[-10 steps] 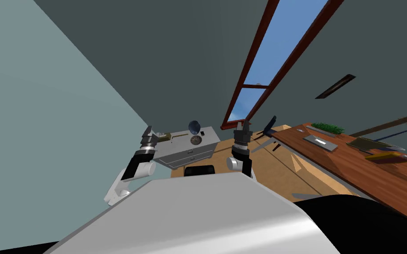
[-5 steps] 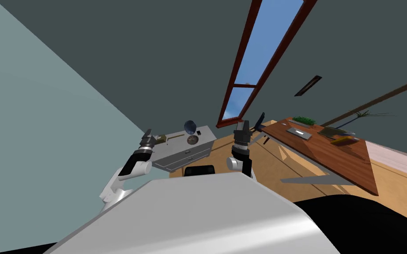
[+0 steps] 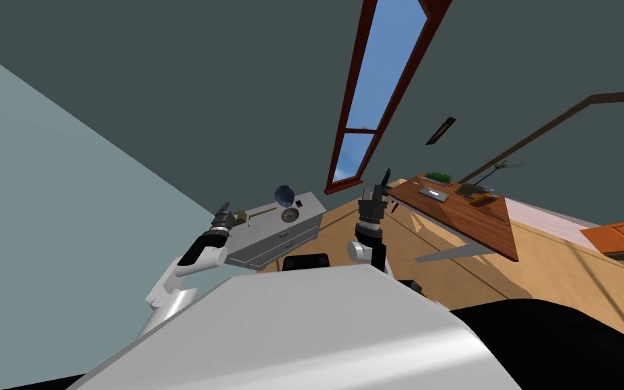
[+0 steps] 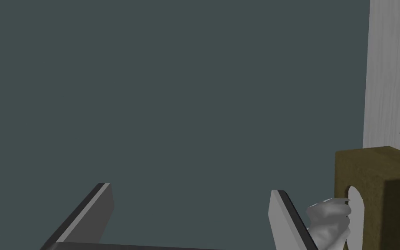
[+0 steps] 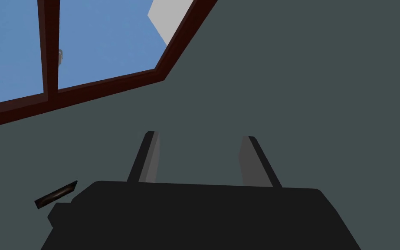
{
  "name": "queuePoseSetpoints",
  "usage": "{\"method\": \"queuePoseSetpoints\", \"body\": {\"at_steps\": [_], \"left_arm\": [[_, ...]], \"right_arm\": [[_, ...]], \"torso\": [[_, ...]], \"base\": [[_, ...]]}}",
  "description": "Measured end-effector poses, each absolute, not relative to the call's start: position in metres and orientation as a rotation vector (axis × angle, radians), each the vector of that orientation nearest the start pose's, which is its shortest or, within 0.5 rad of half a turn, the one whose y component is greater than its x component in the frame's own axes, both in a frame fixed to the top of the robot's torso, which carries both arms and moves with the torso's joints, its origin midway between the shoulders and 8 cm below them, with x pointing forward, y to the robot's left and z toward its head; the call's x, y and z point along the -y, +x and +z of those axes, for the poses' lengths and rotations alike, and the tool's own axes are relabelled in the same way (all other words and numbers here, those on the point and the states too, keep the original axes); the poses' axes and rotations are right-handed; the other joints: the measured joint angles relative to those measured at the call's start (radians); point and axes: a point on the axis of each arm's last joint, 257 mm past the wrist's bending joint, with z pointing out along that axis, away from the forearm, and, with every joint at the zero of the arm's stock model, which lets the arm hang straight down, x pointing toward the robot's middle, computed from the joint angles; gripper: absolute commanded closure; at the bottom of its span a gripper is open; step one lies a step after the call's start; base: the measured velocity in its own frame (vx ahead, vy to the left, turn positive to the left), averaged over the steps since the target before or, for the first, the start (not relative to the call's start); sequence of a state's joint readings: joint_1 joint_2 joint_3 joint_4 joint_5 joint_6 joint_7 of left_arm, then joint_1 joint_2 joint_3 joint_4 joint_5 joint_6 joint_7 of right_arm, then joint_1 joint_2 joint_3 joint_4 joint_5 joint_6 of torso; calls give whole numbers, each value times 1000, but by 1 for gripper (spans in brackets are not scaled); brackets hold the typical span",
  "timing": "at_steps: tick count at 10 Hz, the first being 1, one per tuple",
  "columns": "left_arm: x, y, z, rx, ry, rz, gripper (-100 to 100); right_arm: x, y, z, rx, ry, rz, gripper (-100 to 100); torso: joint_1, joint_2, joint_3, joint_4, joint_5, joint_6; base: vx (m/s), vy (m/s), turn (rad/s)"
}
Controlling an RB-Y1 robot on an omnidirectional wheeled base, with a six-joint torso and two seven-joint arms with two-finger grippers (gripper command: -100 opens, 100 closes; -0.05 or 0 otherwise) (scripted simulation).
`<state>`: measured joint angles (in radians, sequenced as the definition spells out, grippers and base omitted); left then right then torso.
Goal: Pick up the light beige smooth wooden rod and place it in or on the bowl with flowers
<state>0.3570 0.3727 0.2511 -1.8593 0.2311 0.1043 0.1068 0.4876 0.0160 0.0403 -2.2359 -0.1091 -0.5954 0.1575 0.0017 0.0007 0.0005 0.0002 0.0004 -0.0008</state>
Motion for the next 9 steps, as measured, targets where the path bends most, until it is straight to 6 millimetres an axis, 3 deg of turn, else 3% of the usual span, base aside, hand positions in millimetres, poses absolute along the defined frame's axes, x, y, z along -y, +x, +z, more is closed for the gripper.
{"method": "queuePoseSetpoints", "body": {"at_steps": [5, 9], "left_arm": [[-528, 422, -250, -1159, -1465, -762, -100], [-580, 406, -280, -1161, -1602, -643, -100]], "right_arm": [[281, 337, 26, -524, 643, 1274, 0], [281, 337, 26, -524, 643, 1274, 0]], "torso": [[0, 0, 0, 0, 0, 1], [0, -1, -1, 0, 0, 1]], "base": [[-17, 5, -210], [-12, 7, -220]]}}
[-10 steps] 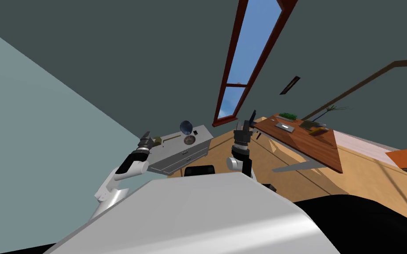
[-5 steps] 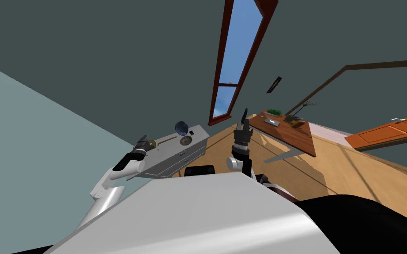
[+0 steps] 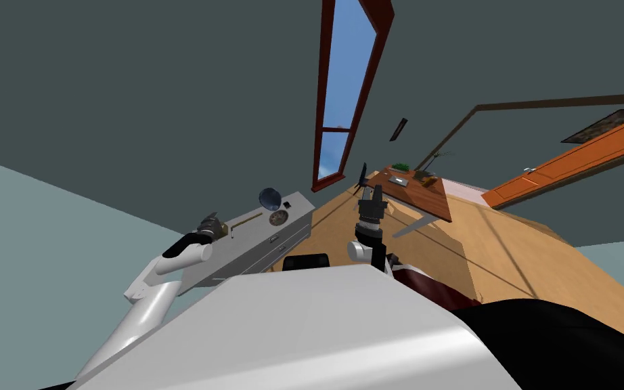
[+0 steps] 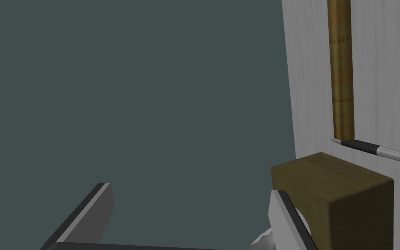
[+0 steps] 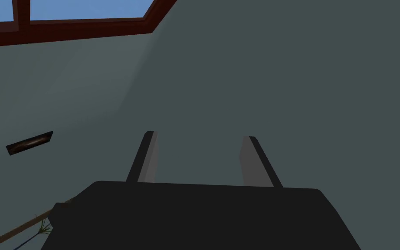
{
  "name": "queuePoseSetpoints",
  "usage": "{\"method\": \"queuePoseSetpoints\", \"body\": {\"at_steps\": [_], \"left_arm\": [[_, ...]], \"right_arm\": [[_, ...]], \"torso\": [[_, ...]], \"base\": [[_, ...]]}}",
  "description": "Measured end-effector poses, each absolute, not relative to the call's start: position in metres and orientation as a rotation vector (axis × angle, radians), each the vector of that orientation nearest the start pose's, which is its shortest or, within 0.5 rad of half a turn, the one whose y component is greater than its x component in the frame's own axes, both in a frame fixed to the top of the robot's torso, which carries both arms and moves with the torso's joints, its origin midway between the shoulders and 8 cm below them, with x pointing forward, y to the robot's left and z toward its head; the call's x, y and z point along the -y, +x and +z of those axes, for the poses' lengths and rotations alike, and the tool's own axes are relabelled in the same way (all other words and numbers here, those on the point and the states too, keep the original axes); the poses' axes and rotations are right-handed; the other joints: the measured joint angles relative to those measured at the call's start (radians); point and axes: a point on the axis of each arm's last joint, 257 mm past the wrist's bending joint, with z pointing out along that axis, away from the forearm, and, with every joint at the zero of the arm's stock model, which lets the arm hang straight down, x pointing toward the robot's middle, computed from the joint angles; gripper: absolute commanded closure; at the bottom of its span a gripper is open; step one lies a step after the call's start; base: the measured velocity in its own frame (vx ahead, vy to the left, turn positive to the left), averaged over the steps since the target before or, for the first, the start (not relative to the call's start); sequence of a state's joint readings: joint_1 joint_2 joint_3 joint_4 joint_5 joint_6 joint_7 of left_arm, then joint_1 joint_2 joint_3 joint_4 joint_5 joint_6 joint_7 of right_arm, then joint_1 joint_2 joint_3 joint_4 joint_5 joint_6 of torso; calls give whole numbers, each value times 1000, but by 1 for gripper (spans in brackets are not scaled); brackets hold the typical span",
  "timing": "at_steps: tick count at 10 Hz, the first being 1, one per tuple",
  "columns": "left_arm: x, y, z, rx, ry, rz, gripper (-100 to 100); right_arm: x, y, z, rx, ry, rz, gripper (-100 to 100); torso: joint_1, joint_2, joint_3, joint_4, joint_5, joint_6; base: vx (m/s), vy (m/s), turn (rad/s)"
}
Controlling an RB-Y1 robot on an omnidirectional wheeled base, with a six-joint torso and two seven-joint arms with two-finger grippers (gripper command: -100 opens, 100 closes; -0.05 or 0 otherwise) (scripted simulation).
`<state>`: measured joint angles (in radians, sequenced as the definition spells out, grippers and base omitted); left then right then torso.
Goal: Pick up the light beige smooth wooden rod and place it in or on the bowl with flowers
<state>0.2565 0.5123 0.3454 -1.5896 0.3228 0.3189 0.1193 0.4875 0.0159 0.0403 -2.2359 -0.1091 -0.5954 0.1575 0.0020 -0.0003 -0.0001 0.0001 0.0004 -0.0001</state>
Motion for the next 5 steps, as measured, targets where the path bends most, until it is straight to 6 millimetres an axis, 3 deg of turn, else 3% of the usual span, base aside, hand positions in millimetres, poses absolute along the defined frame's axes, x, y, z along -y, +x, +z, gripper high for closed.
{"method": "queuePoseSetpoints", "body": {"at_steps": [5], "left_arm": [[-640, 374, -312, -1139, -1788, -494, -100]], "right_arm": [[281, 337, 26, -525, 643, 1273, 0]], "torso": [[0, 0, 0, 0, 0, -1]], "base": [[-10, 12, -227]]}}
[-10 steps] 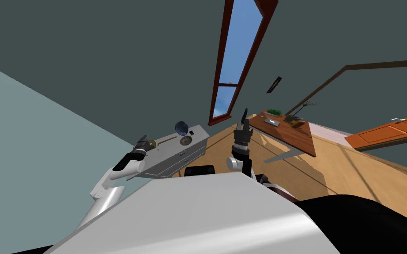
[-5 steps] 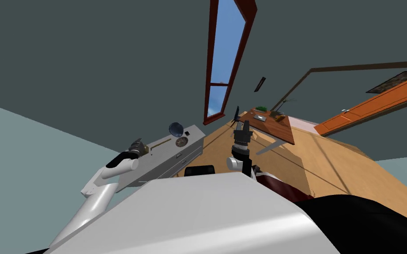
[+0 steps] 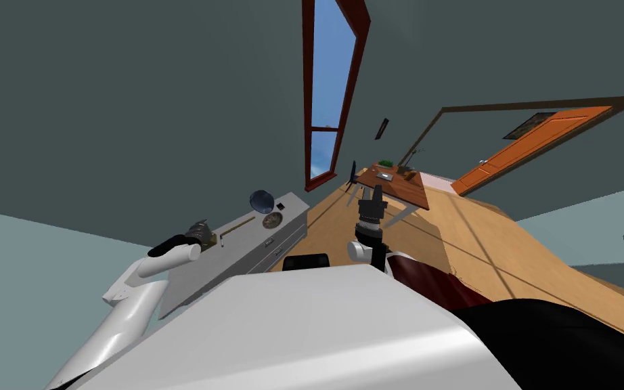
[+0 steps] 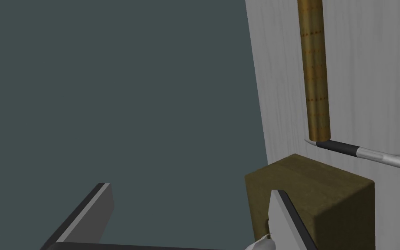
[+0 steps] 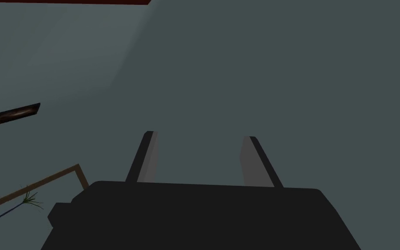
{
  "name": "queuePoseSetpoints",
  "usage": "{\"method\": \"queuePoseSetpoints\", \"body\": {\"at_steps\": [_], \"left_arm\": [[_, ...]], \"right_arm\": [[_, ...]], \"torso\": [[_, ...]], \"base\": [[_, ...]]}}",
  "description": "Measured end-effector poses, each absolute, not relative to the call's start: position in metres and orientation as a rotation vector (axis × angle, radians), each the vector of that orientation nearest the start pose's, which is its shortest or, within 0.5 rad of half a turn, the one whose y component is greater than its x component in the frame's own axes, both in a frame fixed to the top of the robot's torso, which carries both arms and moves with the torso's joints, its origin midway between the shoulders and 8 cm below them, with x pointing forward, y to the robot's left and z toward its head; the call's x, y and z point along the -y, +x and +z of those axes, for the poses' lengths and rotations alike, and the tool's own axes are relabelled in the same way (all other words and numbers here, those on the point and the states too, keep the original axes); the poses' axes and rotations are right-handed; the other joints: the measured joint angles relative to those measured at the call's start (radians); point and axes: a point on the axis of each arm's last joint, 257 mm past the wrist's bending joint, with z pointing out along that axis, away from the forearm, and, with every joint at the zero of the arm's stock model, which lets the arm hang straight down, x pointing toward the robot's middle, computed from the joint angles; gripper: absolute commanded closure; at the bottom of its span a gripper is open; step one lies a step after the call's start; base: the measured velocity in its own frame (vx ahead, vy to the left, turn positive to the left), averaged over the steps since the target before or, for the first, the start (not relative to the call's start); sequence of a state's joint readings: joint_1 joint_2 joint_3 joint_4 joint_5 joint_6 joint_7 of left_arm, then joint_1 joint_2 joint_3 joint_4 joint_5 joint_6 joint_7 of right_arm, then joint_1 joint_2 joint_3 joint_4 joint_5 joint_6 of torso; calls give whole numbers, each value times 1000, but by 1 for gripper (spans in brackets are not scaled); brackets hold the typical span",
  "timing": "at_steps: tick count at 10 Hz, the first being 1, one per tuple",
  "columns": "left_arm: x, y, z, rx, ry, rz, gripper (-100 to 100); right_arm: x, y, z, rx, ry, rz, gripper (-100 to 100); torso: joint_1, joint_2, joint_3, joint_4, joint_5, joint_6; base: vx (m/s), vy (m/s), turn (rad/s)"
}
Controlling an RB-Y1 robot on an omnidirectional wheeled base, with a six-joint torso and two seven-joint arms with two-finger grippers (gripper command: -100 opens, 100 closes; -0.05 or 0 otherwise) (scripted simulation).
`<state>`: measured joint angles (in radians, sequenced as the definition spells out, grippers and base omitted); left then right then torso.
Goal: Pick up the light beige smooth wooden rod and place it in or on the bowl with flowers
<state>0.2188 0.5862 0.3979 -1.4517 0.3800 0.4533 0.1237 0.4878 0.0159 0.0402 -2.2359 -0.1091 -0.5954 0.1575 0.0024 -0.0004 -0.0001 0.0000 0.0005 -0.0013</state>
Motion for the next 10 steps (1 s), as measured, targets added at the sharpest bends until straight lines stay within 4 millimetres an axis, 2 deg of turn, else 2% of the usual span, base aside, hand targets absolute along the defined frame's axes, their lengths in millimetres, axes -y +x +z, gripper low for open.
{"method": "queuePoseSetpoints", "body": {"at_steps": [4, 7, 10], "left_arm": [[-679, 338, -340, -1088, -1948, -377, -100], [-711, 310, -350, -1033, -2066, -301, -100], [-725, 283, -369, -981, -2185, -232, -100]], "right_arm": [[281, 337, 26, -525, 643, 1273, 0], [281, 337, 26, -525, 643, 1273, 0], [281, 337, 26, -525, 643, 1273, 0]], "torso": [[0, 0, 0, 0, 0, -1], [1, 0, 0, 0, 0, 0], [1, 0, 0, 0, 0, -1]], "base": [[-9, 17, -229], [-8, 24, -164], [-11, 26, -240]]}}
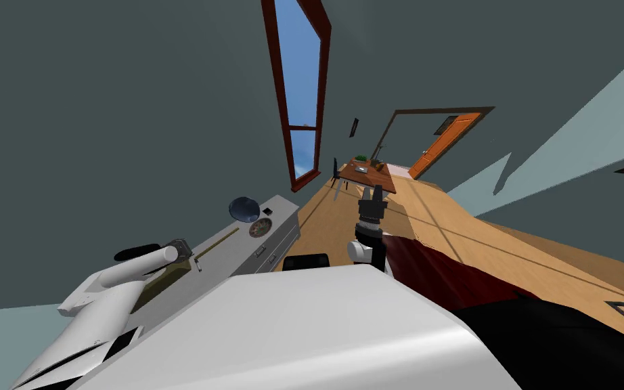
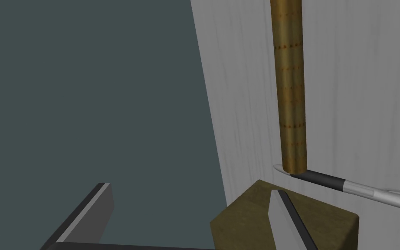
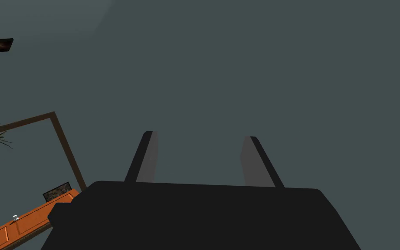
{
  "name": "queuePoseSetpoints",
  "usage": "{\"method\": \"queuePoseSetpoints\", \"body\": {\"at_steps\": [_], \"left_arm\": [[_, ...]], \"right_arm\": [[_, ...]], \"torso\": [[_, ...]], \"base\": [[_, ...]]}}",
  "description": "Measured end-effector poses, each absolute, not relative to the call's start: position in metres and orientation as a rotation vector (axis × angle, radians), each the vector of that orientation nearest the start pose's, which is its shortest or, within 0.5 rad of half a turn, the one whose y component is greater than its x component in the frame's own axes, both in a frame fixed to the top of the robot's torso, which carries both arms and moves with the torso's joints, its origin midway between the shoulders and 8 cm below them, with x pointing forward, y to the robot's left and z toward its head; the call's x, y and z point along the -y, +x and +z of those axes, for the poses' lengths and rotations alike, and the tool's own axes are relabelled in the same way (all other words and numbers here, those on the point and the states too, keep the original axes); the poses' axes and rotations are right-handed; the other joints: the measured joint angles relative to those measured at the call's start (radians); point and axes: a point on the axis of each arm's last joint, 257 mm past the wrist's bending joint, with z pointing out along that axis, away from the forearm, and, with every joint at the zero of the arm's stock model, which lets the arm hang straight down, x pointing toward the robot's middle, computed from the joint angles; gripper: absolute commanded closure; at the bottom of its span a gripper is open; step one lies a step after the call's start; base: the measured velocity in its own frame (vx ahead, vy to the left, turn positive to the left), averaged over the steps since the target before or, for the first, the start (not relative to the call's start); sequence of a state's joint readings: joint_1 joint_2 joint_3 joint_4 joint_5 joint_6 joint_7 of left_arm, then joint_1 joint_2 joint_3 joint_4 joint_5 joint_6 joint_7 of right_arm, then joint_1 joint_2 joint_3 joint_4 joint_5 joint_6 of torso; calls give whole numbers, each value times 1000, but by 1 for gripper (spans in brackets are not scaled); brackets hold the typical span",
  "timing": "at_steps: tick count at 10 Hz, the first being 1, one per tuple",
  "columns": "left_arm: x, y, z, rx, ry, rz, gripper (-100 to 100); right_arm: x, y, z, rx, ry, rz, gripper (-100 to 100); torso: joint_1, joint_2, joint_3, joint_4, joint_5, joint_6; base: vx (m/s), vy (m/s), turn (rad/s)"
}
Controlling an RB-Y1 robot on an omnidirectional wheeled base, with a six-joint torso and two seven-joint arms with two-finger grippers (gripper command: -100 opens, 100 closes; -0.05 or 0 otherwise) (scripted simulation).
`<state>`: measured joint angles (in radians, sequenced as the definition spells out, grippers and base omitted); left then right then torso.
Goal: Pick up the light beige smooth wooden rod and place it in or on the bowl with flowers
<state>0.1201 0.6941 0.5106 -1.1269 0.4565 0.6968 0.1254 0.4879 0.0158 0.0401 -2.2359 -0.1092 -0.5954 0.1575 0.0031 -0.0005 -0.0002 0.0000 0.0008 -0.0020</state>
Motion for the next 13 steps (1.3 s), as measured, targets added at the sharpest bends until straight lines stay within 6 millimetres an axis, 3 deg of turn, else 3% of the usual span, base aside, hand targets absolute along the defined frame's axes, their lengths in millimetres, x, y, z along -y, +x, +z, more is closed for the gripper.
{"method": "queuePoseSetpoints", "body": {"at_steps": [5, 13], "left_arm": [[-743, 236, -384, -868, -2381, -145, -100], [-739, 177, -409, -705, -2647, -61, -100]], "right_arm": [[281, 337, 26, -525, 643, 1273, 0], [281, 337, 26, -525, 643, 1273, 0]], "torso": [[1, 0, 0, 0, 0, 1], [1, 0, 0, 0, 0, -1]], "base": [[-13, 34, -169], [-13, 31, -151]]}}
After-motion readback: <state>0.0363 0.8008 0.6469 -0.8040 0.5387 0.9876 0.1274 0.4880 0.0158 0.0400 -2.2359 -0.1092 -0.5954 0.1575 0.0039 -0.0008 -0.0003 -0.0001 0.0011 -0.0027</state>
